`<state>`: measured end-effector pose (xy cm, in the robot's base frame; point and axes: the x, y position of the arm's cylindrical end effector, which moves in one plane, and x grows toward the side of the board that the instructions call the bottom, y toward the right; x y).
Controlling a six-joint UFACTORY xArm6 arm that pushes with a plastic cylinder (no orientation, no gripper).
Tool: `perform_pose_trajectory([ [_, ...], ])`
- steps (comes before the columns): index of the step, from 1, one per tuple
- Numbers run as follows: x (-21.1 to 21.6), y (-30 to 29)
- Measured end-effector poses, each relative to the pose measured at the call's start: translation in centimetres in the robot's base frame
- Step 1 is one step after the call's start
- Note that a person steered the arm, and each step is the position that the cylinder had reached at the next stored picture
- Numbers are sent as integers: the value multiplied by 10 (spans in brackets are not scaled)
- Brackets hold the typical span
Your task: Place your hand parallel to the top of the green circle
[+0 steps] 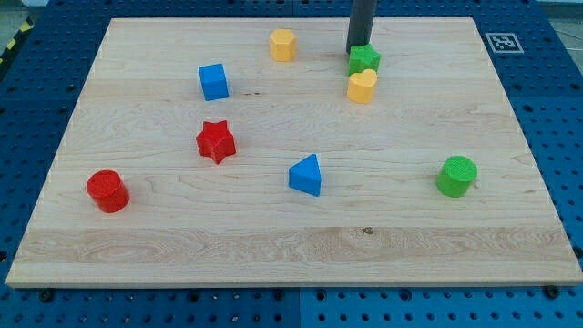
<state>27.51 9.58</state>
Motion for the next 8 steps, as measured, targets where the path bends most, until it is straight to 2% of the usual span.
perform_pose_trajectory([
  [3,18,0],
  [5,-20,-30],
  [8,-23,-53],
])
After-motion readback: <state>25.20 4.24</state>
